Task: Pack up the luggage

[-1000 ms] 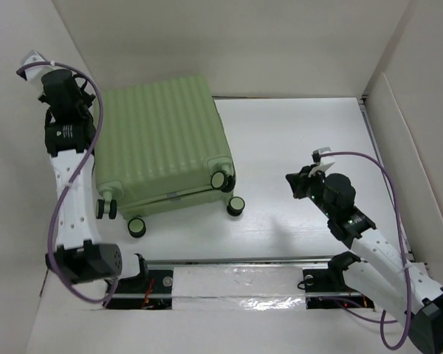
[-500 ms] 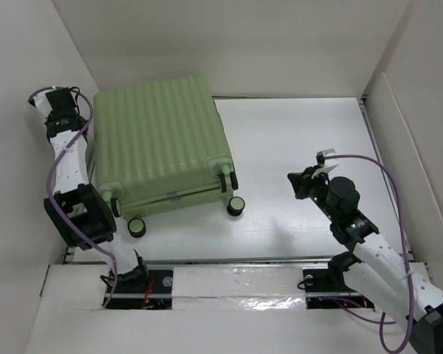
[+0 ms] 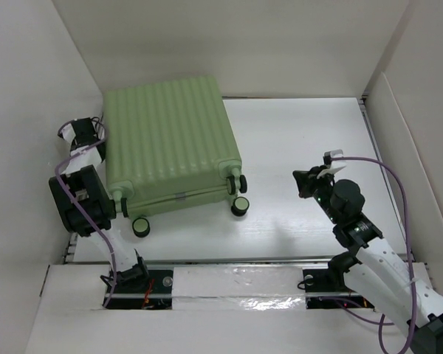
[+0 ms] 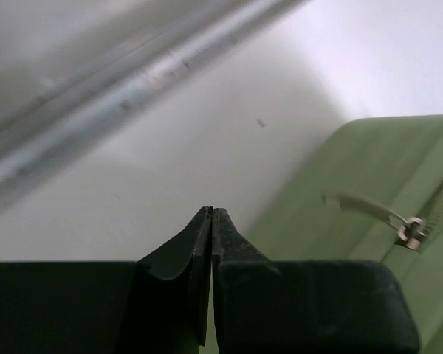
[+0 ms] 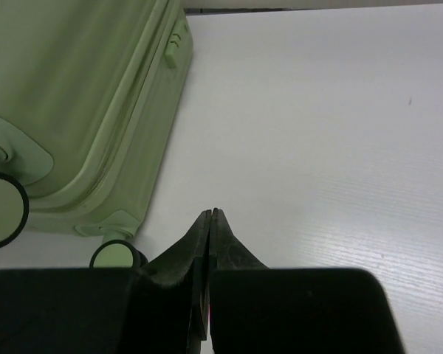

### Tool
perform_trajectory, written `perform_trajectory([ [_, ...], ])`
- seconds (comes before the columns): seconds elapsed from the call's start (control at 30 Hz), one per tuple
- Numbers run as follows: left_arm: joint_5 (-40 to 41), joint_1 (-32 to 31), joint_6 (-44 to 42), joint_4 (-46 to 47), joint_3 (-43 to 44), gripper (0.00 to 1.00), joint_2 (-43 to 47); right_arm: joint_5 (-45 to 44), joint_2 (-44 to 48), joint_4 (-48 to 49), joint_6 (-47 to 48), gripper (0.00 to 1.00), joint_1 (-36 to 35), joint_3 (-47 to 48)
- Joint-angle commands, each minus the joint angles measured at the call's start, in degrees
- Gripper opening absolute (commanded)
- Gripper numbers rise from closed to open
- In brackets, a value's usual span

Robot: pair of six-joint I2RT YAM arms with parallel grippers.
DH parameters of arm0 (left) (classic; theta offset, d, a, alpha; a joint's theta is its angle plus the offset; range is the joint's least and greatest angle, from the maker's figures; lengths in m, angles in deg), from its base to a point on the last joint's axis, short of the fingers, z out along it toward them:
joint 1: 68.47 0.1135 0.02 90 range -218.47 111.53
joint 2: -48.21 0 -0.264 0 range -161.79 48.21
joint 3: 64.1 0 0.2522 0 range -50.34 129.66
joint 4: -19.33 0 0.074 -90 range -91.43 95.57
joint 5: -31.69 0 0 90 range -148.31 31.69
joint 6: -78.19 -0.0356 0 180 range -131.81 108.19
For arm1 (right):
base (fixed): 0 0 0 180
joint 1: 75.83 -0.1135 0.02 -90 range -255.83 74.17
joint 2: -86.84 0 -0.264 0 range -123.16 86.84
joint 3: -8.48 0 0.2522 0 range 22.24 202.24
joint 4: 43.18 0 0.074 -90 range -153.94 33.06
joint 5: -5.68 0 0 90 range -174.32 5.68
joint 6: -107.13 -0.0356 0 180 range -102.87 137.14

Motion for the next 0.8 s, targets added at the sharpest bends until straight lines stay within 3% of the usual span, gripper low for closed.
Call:
perform_trajectory([
  [0.0, -9.69, -12.62, 5.55, 5.74, -9.01, 0.0, 5.53, -4.05, 1.29, 0.04, -0.24, 0.0, -0.68, 0.57],
  [0.23, -6.26, -25.89, 14.18, 14.09, -24.74, 0.0, 19.59, -6.78, 2.6, -2.86, -0.24, 0.0, -0.68, 1.44],
  [0.37, -2.23, -28.38, 17.09, 15.86, -34.67, 0.01, 34.4, -8.53, 3.13, -4.7, -0.76, 0.0, -0.68, 2.06],
  [0.43, 2.95, -28.38, 16.92, 15.51, -35.66, 0.26, 39.8, -10.02, 4.53, -7.06, -1.64, 0.0, -0.68, 2.67],
  [0.5, 5.58, -25.66, 14.99, 14.9, -33.22, 0.46, 44.12, -13.18, 6.11, -9.45, -2.08, 0.0, -0.68, 3.11],
  [0.53, 6.3, -25.65, 14.29, 14.54, -29.29, 0.49, 44.13, -14.07, 6.99, -10.32, -2.6, 0.0, -0.68, 3.03],
  [0.63, 6.83, -23.55, 10.77, 11.83, -20.49, 0.51, 37.91, -15.92, 10.59, -11.9, -3.14, 0.0, -0.68, 2.41],
  [0.77, 0.69, -19.68, 6.64, 10.15, -1.77, 0.52, 20.26, -19.6, 14.46, -19.46, -3.75, 0.0, -0.68, 4.25],
])
